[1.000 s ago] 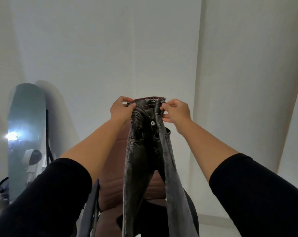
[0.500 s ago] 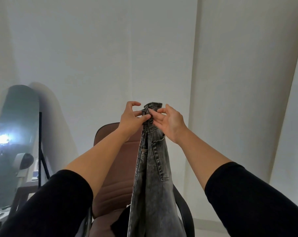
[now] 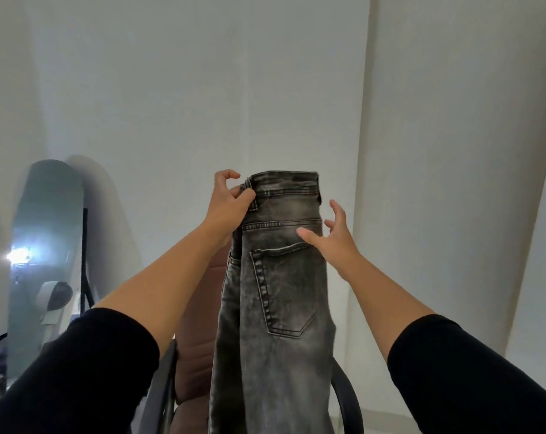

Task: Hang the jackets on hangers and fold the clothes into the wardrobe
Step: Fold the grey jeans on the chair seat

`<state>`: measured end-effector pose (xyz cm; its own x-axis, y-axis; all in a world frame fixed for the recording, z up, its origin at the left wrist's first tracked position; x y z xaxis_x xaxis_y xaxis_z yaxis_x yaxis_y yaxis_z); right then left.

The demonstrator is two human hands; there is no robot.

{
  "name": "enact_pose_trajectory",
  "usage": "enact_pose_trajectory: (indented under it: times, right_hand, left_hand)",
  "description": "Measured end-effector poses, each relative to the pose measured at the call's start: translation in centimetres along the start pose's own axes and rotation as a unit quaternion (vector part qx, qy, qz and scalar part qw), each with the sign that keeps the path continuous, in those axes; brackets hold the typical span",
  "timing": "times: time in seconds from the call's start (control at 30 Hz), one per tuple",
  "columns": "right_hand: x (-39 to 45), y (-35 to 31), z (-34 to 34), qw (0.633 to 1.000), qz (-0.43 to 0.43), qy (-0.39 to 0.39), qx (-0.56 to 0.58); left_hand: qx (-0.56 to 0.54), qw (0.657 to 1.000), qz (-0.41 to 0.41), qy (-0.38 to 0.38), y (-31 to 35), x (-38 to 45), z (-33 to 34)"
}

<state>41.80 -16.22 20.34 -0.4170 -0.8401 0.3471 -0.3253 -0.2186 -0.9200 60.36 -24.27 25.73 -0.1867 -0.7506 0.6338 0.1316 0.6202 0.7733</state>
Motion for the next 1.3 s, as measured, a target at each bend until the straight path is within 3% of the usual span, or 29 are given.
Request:
enact_pose_trajectory:
  times: [0.1,0.23,0.4,0.6,0.77,0.97,1.17,1.23,1.3]
  right_hand:
    - [-0.2,-0.3,0.1,0.998,-0.048,-0.050,0.002]
    - [-0.2,-1.4,0.3,0.991,-0.120,-0.039,-0.038]
    - [-0.2,-4.3,2.3,0.984,-0.171,-0.052,0.000]
    - [0.1,-6.6,3.6,0.979,-0.187,-0.076,0.021]
    - [0.7,-7.8,4.1,0.977,-0.193,-0.083,0.026]
    - [2.0,-7.3,2.9,0.985,-0.172,-0.030,0.018]
    - [3.7,-5.3,0.7,0.989,-0.113,0.078,-0.048]
    - [4.2,-4.9,0.3,0.982,-0.099,0.117,-0.111]
    - [4.5,-4.5,0.1,0.973,-0.083,0.138,-0.166]
  left_hand:
    - [-0.037,0.999,0.021,-0.013,1.3,0.7,-0.9]
    - [-0.022,0.999,0.027,0.010,1.3,1.1,-2.7]
    - [0.015,0.999,-0.010,0.041,-1.1,0.2,-5.4]
    - [-0.016,0.993,-0.115,-0.002,-7.0,-4.8,-5.7]
    - [-0.077,0.987,-0.119,-0.078,-9.8,-6.8,-3.9]
    - [-0.001,0.969,-0.180,-0.169,-10.0,-9.0,-2.5]
    - [0.074,0.996,-0.021,-0.051,-8.9,-9.0,-2.2]
    - [0.103,0.991,0.064,-0.062,-7.6,-8.7,-2.1]
    - [0.154,0.970,0.132,-0.131,-6.8,-8.1,-1.8]
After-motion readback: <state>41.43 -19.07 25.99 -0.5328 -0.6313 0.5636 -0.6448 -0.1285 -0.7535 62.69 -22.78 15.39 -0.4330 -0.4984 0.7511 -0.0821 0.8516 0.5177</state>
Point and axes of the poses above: each hand's wrist, its own x-axis towards the middle knuckle, its own z-axis out of the palm, y = z × x, the point moved 2 cm from there along x, towards the middle knuckle, and after that the axes turned 5 degrees about z, right-handed, at the moved point
